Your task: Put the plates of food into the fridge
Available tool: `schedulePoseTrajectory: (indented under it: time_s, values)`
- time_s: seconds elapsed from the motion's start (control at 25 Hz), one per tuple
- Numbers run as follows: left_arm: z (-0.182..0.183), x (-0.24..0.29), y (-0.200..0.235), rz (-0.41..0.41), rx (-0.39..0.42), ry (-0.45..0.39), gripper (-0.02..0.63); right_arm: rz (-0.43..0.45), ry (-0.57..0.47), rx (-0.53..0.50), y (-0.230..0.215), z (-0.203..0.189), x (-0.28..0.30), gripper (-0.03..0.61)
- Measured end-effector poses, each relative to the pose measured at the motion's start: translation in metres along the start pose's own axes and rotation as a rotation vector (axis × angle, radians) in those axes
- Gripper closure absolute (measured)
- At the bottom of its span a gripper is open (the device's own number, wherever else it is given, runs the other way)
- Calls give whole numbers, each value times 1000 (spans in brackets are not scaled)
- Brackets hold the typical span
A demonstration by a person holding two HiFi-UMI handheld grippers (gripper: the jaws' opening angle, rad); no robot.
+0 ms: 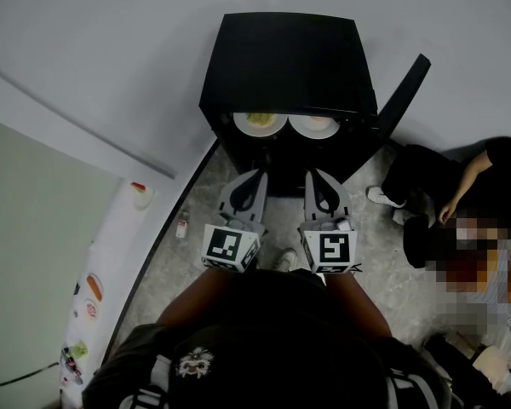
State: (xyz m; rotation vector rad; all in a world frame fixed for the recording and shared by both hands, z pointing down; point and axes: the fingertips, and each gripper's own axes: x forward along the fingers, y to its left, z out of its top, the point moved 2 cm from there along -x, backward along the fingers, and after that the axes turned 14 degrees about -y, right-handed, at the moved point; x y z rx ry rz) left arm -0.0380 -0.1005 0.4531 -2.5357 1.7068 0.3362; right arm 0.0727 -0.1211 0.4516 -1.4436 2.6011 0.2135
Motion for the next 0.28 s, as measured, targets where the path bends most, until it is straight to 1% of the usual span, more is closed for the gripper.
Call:
schedulePoseTrajectory:
  time_s: [0.28]
  values:
    - [-9, 4, 5, 8, -5, 21, 591, 3, 12, -1, -3, -8, 3, 554]
